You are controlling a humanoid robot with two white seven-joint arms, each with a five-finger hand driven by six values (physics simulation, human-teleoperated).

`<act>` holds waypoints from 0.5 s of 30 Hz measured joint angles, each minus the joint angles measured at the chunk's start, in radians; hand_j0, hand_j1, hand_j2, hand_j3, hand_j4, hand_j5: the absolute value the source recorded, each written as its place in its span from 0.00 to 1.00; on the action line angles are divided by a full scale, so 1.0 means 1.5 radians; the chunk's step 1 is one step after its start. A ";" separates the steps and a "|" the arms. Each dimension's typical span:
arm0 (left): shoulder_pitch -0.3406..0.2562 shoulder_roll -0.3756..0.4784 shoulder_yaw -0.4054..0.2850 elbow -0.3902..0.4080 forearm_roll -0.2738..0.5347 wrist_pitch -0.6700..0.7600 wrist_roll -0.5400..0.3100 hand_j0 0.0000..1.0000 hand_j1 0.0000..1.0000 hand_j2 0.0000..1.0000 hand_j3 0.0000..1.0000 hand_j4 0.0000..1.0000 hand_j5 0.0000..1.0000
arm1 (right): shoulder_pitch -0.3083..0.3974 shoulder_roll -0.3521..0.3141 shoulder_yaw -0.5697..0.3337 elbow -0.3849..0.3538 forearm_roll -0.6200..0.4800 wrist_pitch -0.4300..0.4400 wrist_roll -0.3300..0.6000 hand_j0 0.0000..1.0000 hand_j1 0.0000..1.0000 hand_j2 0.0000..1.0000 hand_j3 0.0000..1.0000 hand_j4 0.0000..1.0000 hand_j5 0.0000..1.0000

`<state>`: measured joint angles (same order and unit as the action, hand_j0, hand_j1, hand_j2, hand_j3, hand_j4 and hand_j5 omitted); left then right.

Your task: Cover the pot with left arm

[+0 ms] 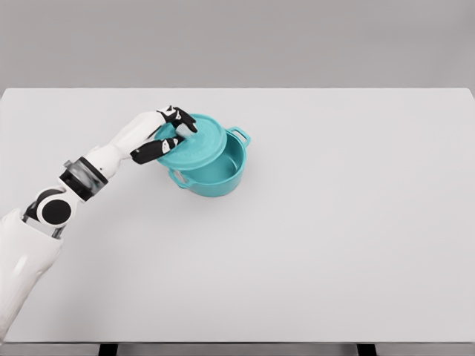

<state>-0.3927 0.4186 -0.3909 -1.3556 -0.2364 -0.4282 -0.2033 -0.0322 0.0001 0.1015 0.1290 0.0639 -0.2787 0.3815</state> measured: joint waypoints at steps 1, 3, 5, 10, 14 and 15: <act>0.000 -0.003 0.000 0.003 -0.001 0.000 0.000 0.48 0.48 0.48 0.48 0.48 0.48 | -0.001 0.000 0.000 0.000 0.000 0.000 0.000 1.00 1.00 1.00 1.00 1.00 1.00; 0.000 -0.007 0.000 0.007 -0.003 0.000 0.000 0.48 0.48 0.48 0.48 0.48 0.48 | 0.000 0.000 0.000 0.000 0.000 0.000 0.000 1.00 1.00 1.00 1.00 1.00 1.00; 0.000 -0.011 0.000 0.009 -0.004 0.000 0.000 0.48 0.48 0.48 0.48 0.48 0.48 | 0.000 0.000 0.000 0.000 0.000 0.000 0.000 1.00 1.00 1.00 1.00 1.00 1.00; 0.004 -0.017 -0.004 0.007 -0.005 0.000 -0.001 0.48 0.48 0.48 0.48 0.48 0.48 | 0.000 0.000 0.000 0.000 0.000 0.000 0.000 1.00 1.00 1.00 1.00 1.00 1.00; 0.006 -0.019 -0.007 0.003 -0.004 -0.002 -0.001 0.48 0.48 0.48 0.48 0.48 0.48 | 0.000 0.000 0.000 0.000 0.000 0.000 0.000 1.00 1.00 1.00 1.00 1.00 1.00; 0.006 -0.019 -0.007 0.002 -0.004 -0.002 -0.001 0.48 0.48 0.48 0.48 0.48 0.48 | 0.000 0.000 0.000 0.000 0.000 0.000 0.000 1.00 1.00 1.00 1.00 1.00 1.00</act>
<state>-0.3835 0.3898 -0.4013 -1.3531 -0.2427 -0.4317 -0.2043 -0.0322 0.0001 0.1015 0.1292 0.0639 -0.2787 0.3815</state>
